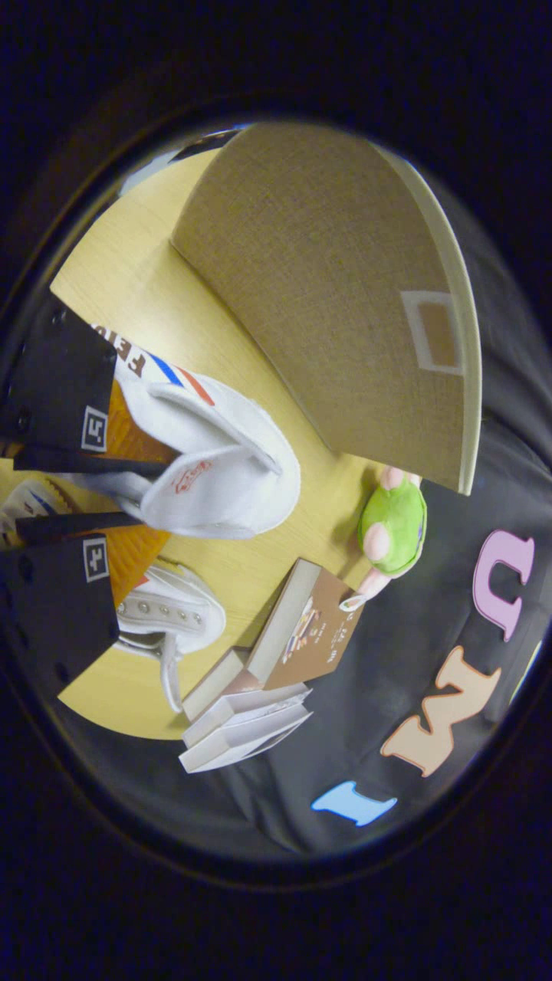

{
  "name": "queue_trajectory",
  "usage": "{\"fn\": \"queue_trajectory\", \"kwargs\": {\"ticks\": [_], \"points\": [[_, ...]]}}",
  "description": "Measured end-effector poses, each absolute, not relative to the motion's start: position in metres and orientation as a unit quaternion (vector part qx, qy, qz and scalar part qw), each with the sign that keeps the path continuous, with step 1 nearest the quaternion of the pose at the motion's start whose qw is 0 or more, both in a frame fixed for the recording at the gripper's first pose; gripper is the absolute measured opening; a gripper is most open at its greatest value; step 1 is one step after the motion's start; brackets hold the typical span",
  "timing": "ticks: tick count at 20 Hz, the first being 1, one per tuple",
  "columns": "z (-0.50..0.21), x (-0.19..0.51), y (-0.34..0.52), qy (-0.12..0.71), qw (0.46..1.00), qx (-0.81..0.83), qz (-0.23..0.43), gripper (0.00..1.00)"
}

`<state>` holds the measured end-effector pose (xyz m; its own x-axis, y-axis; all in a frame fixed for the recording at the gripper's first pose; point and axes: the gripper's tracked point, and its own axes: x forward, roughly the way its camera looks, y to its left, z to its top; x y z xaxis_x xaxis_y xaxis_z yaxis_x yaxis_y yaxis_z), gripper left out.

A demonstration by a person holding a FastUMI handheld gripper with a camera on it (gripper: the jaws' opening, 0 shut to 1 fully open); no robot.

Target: Open the storage box then place both shoes into the box .Put the left shoe in first, then the right shoe, with the right side of both shoes facing outward in a uniform manner.

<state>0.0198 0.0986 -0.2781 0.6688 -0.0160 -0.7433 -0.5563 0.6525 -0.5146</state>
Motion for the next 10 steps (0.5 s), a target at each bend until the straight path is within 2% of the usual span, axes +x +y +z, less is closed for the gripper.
{"fn": "queue_trajectory", "kwargs": {"ticks": [1,6,7,10], "points": [[-0.2821,0.0209,0.0967,0.374,0.825,-0.393,0.158,0.2],[-0.2794,0.0242,0.0981,0.375,0.837,-0.374,0.138,0.2],[-0.2792,0.0222,0.0956,0.38,0.839,-0.364,0.138,0.09],[-0.278,0.0239,0.0949,0.381,0.85,-0.337,0.135,0.08]]}}
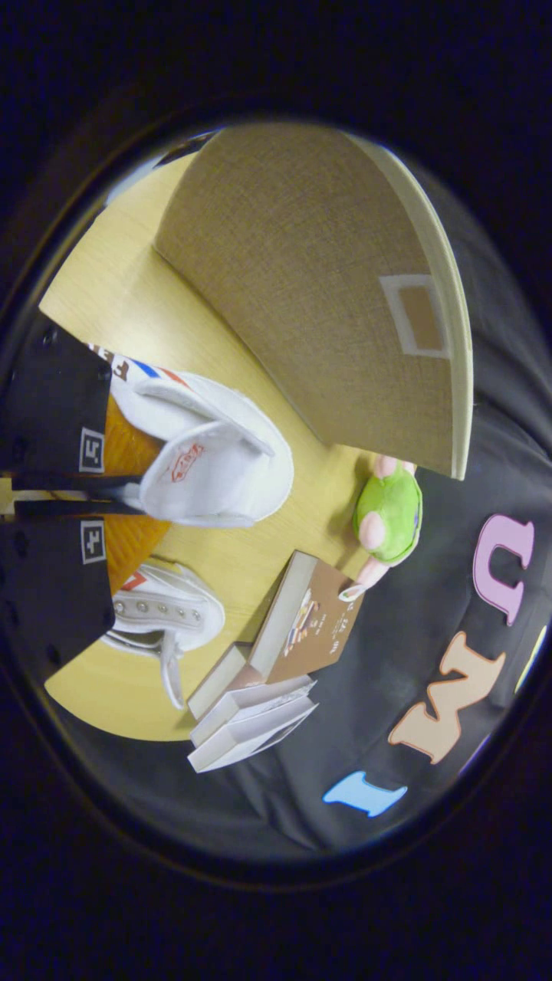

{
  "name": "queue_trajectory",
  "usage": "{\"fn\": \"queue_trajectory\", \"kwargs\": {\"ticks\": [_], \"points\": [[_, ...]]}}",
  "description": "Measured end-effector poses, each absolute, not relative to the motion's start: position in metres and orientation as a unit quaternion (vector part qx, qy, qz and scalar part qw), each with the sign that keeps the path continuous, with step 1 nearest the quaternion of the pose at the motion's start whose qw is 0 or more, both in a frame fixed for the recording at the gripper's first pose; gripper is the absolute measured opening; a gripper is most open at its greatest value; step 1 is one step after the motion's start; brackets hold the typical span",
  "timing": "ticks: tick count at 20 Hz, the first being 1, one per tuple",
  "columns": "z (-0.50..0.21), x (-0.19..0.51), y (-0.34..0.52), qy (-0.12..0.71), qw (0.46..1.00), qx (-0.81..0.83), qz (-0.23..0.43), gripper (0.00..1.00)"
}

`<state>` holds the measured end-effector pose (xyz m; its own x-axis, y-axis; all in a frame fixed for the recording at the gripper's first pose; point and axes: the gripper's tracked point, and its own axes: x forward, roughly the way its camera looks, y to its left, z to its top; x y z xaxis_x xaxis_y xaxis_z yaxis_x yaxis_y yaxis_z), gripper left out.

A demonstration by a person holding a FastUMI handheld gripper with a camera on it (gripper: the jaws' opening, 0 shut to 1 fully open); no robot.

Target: Open the storage box then place both shoes into the box .Put the left shoe in first, then the right shoe, with the right side of both shoes facing outward in a uniform manner.

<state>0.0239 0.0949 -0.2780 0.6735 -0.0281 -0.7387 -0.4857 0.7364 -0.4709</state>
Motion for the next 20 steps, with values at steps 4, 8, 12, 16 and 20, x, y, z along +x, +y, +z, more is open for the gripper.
{"fn": "queue_trajectory", "kwargs": {"ticks": [4,8,12,16,20], "points": [[-0.277,0.022,0.096,0.401,0.865,-0.274,0.129,0.09],[-0.272,0.016,0.101,0.442,0.871,-0.165,0.135,0.08],[-0.271,0.007,0.104,0.488,0.861,-0.033,0.137,0.08],[-0.267,0.0,0.104,0.503,0.853,0.03,0.136,0.08],[-0.241,-0.003,0.112,0.489,0.856,0.079,0.148,0.08]]}}
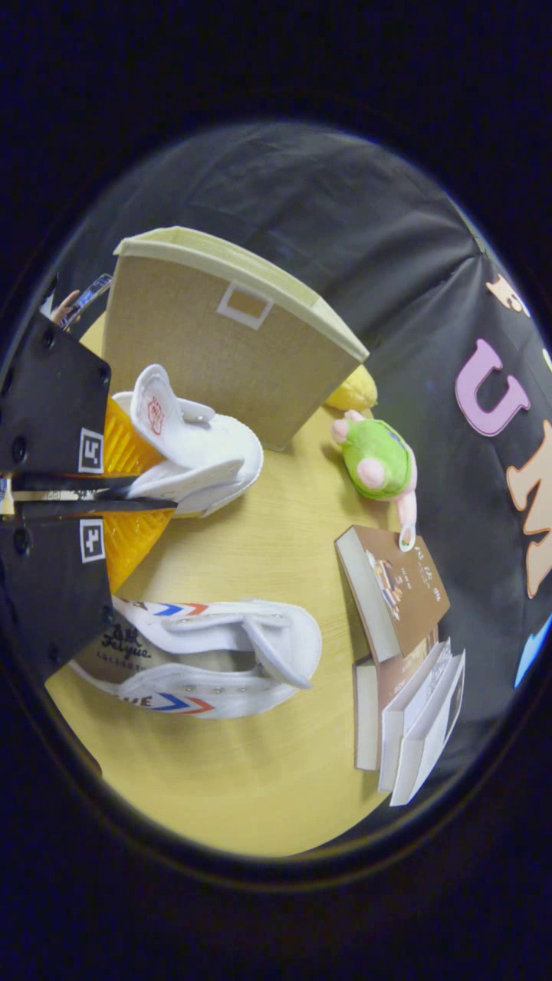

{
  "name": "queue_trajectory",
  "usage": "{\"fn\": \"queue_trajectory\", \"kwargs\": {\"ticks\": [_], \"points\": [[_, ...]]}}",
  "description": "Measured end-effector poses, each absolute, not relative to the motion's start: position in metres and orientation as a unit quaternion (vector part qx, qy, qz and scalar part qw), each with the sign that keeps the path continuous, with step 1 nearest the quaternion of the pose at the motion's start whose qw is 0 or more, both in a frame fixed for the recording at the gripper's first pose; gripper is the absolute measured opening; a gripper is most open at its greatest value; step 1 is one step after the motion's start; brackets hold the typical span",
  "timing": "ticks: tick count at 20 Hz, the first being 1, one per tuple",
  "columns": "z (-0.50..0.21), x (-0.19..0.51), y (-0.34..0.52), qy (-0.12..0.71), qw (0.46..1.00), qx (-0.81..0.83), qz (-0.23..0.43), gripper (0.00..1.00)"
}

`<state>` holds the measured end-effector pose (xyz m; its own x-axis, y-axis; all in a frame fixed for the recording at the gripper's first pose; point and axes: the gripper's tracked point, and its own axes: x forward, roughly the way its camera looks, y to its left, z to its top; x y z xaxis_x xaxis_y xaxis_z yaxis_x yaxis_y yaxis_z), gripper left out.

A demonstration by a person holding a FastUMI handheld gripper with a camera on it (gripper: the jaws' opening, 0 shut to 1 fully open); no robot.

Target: Open the storage box then place both shoes into the box .Put the left shoe in first, then the right shoe, with the right side of both shoes facing outward in a uniform manner.

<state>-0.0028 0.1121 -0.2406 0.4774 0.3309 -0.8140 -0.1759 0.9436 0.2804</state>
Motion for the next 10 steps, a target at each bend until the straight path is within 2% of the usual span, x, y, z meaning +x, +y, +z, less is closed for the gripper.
{"fn": "queue_trajectory", "kwargs": {"ticks": [10], "points": [[-0.154,-0.02,0.159,0.452,0.857,0.145,0.199,0.08]]}}
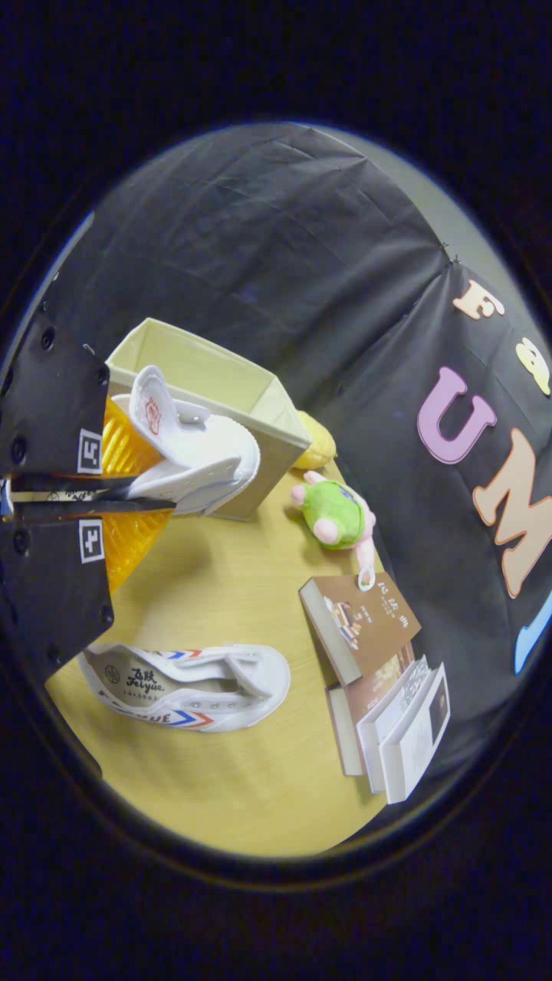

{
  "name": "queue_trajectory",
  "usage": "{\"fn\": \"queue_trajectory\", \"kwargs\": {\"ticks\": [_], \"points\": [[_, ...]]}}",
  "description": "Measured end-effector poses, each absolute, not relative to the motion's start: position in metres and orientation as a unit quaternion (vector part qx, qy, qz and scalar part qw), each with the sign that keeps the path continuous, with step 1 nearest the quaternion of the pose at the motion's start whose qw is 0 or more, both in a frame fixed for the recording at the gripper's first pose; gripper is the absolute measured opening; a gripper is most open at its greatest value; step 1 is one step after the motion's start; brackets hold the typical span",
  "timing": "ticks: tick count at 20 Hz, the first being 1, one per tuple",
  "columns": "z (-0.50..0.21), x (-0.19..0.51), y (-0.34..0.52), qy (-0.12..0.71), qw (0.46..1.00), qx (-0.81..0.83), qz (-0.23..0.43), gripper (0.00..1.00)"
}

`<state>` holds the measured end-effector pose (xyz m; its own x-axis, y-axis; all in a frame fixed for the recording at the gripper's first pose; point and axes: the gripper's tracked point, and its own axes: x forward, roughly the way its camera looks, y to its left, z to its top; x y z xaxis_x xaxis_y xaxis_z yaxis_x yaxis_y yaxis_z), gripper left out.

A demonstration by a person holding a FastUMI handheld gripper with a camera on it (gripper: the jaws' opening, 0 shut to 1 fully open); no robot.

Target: Open the storage box then place both shoes into the box .Put the left shoe in first, then the right shoe, with the right side of both shoes facing outward in a uniform manner.

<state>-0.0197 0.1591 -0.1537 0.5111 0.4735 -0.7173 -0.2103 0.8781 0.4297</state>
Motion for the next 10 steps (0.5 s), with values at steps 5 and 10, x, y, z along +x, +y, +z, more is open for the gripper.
{"fn": "queue_trajectory", "kwargs": {"ticks": [5,10], "points": [[-0.132,-0.014,0.161,0.44,0.869,0.123,0.19,0.08],[-0.111,-0.008,0.167,0.433,0.86,0.182,0.2,0.08]]}}
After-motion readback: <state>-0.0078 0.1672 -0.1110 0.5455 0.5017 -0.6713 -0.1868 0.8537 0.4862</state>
